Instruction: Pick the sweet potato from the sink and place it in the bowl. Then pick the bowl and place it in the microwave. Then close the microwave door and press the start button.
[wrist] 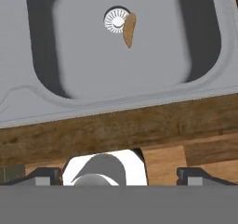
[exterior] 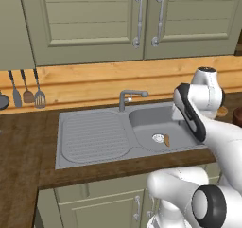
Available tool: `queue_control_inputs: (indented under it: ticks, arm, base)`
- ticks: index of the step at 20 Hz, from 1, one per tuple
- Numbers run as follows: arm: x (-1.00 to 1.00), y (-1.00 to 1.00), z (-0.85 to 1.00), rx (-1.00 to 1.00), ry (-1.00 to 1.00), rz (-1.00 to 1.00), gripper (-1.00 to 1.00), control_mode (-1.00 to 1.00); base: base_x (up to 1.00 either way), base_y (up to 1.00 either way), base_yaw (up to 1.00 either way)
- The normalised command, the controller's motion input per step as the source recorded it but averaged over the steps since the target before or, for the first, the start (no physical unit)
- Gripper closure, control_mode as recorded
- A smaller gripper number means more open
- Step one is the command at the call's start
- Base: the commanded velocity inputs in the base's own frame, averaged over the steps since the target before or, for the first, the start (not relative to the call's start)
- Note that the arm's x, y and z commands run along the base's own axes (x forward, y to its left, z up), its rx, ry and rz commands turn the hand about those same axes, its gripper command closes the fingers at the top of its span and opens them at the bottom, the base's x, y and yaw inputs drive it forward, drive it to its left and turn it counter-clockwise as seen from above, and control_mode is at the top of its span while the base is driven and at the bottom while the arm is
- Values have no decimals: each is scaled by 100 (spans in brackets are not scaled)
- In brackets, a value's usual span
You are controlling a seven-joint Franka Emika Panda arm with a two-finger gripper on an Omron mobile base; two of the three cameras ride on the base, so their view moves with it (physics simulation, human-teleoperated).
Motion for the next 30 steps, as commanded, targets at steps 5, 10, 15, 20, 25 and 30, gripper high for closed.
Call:
queue_control_inputs:
  ticks: [5, 10, 15, 20, 25, 30]
  arm:
    - [45, -20, -39, 3, 11, -5, -100, -100]
    - [42, -18, -36, 4, 5, -2, -100, -100]
    - [27, -16, -31, 5, 0, 0, -100, -100]
    - [25, -10, -32, 5, 0, 0, -100, -100]
    - [25, 0, -28, 0, -1, 0, -100, -100]
    - [31, 0, -29, 0, 0, 0, -100, -100]
  base:
    - [0, 0, 0]
    - [0, 0, 0]
    - [0, 0, 0]
    - [0, 0, 0]
    - [0, 0, 0]
    - [0, 0, 0]
